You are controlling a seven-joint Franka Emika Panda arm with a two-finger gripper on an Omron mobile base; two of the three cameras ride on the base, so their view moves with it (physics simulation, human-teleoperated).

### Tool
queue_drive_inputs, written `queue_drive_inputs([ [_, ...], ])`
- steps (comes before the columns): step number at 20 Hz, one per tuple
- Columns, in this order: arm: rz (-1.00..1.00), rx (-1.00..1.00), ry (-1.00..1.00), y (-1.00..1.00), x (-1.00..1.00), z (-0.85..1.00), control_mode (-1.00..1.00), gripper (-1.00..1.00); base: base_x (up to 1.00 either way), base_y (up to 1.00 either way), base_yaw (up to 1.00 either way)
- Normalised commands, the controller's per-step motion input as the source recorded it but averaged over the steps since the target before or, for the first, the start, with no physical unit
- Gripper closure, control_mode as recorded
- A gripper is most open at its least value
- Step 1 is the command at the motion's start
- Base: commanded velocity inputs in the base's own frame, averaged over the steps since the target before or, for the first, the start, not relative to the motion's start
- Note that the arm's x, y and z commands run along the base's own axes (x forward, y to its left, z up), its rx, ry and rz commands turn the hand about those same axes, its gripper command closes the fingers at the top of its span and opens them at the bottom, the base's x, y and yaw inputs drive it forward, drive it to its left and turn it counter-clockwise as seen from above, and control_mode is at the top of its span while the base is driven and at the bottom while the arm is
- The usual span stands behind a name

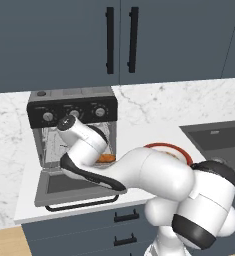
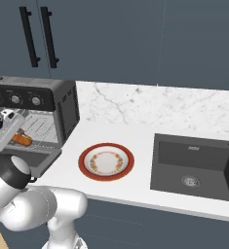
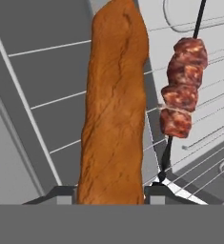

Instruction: Pick up the kebab skewer and baguette bread, and place them inside the toaster oven. Close the toaster oven door and start by setting the timer.

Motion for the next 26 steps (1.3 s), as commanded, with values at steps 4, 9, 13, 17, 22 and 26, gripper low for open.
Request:
queue_drive_inputs([
  [4,0.00,0.02,0.00,-0.02,0.04,-0.17,-1.00,1.00,0.00,0.00,0.00],
  [9,0.00,0.02,-0.03,0.00,0.00,-0.03,-1.00,-1.00,0.00,0.00,0.00],
  [13,0.00,0.07,-0.14,0.00,-0.02,0.00,-1.00,-1.00,0.00,0.00,0.00],
  [17,0.00,0.10,-0.22,0.00,-0.04,0.08,-1.00,-1.00,0.00,0.00,0.00],
  [22,0.01,0.10,-0.22,0.00,0.00,0.26,-1.00,-1.00,0.00,0.00,0.00],
  [26,0.07,0.09,-0.19,0.01,-0.24,0.54,-1.00,-1.00,0.00,0.00,0.00],
])
